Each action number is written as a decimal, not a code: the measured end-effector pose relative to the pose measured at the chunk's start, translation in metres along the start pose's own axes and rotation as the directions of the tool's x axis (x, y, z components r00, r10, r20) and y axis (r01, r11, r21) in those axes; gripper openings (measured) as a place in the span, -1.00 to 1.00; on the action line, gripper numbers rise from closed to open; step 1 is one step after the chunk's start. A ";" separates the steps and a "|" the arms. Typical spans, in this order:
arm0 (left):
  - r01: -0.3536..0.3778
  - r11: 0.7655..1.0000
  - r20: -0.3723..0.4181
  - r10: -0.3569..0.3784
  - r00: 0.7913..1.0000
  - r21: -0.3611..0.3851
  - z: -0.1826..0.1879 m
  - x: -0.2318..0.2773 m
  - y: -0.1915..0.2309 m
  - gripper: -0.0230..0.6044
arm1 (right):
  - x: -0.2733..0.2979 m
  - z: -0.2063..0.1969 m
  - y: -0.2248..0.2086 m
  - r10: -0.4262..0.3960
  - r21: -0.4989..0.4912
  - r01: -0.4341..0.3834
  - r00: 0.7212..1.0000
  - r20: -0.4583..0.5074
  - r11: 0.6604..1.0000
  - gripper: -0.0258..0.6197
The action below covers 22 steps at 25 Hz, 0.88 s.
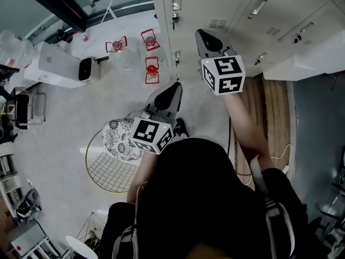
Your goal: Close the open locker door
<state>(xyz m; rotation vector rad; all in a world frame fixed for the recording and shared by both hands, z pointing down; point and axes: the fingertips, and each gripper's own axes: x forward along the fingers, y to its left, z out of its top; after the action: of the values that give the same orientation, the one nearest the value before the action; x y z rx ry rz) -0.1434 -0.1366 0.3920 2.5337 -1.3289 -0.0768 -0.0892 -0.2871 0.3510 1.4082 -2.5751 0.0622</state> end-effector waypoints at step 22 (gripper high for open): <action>0.074 0.997 -0.057 -0.073 0.996 0.013 -0.050 -0.026 -0.165 -0.87 | -0.207 -0.073 -0.053 -0.068 0.064 0.069 0.997 -0.025 0.996 -0.91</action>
<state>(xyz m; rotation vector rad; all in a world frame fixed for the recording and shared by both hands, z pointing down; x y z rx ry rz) -0.0181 -0.0158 0.3939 2.5779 -1.2194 -0.0099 0.0748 -0.1349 0.3775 1.5085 -2.5258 0.1511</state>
